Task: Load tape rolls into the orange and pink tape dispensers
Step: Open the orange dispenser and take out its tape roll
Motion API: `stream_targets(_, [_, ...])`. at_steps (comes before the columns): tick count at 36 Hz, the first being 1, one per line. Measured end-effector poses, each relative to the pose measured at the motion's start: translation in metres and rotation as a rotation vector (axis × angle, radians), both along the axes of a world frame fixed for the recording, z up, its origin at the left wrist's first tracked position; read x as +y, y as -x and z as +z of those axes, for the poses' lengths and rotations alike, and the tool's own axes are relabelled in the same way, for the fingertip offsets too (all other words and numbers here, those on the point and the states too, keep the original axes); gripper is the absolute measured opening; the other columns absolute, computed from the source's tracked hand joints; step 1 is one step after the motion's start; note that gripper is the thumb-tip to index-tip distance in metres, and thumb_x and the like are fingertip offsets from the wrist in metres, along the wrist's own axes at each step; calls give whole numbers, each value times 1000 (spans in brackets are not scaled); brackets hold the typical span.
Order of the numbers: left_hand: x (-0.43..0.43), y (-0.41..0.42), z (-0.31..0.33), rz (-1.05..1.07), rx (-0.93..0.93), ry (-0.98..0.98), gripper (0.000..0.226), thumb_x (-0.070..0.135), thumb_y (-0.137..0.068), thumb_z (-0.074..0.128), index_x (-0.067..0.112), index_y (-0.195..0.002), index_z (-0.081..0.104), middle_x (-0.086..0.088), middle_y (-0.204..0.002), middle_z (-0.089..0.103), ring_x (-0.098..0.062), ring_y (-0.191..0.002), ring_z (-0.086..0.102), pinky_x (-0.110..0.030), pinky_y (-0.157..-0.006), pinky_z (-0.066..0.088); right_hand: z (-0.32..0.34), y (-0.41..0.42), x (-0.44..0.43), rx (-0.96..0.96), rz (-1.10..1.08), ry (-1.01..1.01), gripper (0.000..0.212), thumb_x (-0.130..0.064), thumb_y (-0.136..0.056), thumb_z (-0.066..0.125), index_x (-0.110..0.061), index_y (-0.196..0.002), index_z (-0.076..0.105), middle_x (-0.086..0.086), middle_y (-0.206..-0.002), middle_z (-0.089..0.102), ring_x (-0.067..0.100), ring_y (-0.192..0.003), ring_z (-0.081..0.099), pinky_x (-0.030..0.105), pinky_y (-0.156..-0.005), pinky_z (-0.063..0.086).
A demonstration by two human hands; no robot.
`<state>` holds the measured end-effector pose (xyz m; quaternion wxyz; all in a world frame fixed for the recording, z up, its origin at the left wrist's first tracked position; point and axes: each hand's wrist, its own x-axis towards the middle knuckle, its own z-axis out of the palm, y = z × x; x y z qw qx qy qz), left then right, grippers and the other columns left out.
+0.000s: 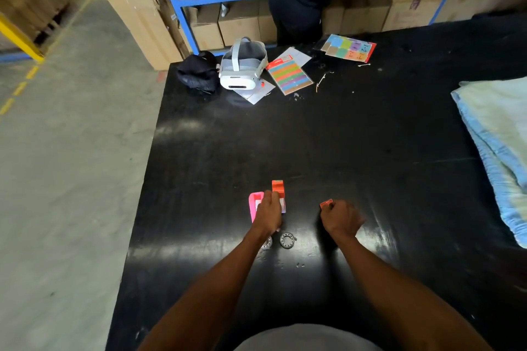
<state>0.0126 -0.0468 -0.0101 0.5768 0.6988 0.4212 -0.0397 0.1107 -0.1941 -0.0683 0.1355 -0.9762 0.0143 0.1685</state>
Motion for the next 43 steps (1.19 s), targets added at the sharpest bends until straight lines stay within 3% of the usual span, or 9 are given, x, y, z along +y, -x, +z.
stream_targets(5, [0,3,-3,19,-49,5,35,35,-107,30,32,-75,43,-4,-81,51,-10,-60,45,-28,-56,41,22,8,10,-101,109,-394,15,-32,-93,61,-20,-94,69,3,-100,70,25,-98,64,40,-89,46])
stream_targets(9, [-4,6,0,9,-72,26,33,40,-107,30,35,-78,47,-8,-101,54,-13,-70,52,-29,-65,47,54,25,21,380,335,-838,26,-31,-101,58,-13,-84,67,2,-75,71,15,-65,65,28,-65,51])
stream_targets(12, [-5,12,5,39,-99,91,38,51,-105,26,33,-86,53,-3,-97,59,-18,-77,58,-30,-68,49,67,36,25,456,411,-848,34,-40,-103,50,-21,-81,67,12,-76,74,19,-65,67,26,-58,49])
stream_targets(16, [-3,21,8,15,-119,124,66,58,-98,21,4,-72,51,-17,-63,59,-16,-41,50,-22,-43,36,71,45,24,438,396,-871,47,-51,-100,49,-10,-87,68,19,-78,72,17,-64,65,27,-55,48])
stream_targets(21, [0,26,13,20,-114,79,44,48,-102,30,10,-85,43,-18,-69,53,-19,-42,49,-26,-40,38,72,51,22,430,421,-880,42,-53,-97,55,-13,-88,67,20,-82,71,18,-67,65,33,-60,49])
stream_targets(31, [-1,43,16,-83,-92,44,65,60,-104,18,6,-119,49,-3,-78,59,-5,-49,56,-20,-44,48,89,57,21,489,461,-878,37,-41,-96,63,-5,-98,69,19,-87,75,17,-68,70,24,-57,50])
stream_targets(36, [10,44,7,-37,-125,-8,73,78,-94,17,13,-86,50,-10,-75,59,-20,-60,55,-33,-64,46,90,41,17,442,389,-865,23,-26,-97,66,-4,-99,62,8,-78,72,17,-61,67,24,-48,46])
stream_targets(40, [30,36,-31,-1,-105,-8,102,89,-84,15,-4,-99,54,-22,-74,61,-26,-53,57,-38,-58,47,71,23,14,256,413,-655,20,-29,-85,76,-16,-92,62,1,-84,74,13,-70,67,31,-68,51])
stream_targets(43, [23,37,-9,51,-84,-26,83,79,-91,19,5,-99,57,-30,-85,58,-33,-68,59,-48,-65,51,51,17,12,219,482,-450,21,-22,-78,78,-21,-88,59,2,-91,73,20,-84,67,29,-74,47])
